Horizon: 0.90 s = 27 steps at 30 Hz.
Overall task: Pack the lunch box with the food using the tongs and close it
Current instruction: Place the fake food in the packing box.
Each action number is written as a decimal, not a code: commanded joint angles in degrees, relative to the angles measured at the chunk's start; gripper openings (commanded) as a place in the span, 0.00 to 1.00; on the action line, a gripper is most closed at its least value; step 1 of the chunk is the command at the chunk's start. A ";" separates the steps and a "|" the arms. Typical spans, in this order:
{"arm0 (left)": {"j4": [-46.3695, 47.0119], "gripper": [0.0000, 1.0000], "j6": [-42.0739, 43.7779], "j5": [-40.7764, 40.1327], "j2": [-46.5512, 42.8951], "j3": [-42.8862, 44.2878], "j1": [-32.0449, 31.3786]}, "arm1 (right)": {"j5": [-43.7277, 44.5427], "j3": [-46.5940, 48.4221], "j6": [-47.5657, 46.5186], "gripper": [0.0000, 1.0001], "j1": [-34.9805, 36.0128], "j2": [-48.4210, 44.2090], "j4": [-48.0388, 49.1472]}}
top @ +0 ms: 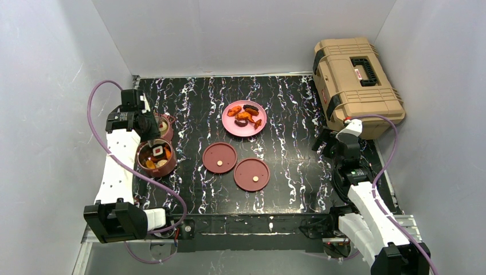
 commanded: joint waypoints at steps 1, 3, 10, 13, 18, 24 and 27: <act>0.35 0.32 -0.03 1.20 -0.15 -0.44 0.46 | 0.05 0.67 0.05 1.00 -0.07 -0.38 1.73; 0.35 0.34 -0.03 1.29 -0.21 -0.35 0.40 | -0.02 0.72 0.09 1.00 -0.08 -0.36 1.73; 1.03 0.32 0.01 1.65 -1.17 0.50 0.41 | 0.11 0.72 0.05 1.00 -0.07 -0.35 1.81; 1.01 0.29 0.42 3.46 -1.33 1.48 0.41 | 0.05 0.72 0.05 1.00 -0.07 -0.40 1.82; 1.93 0.27 1.25 9.50 -1.49 2.85 -1.68 | 0.19 0.63 0.05 1.00 -0.07 -0.39 1.91; 3.43 0.27 3.09 13.03 0.77 5.50 -12.81 | 0.01 0.54 0.07 1.00 -0.07 -0.41 1.99; 4.71 0.26 3.11 17.70 4.07 7.09 -17.75 | 0.11 0.54 0.05 1.00 -0.07 -0.38 1.99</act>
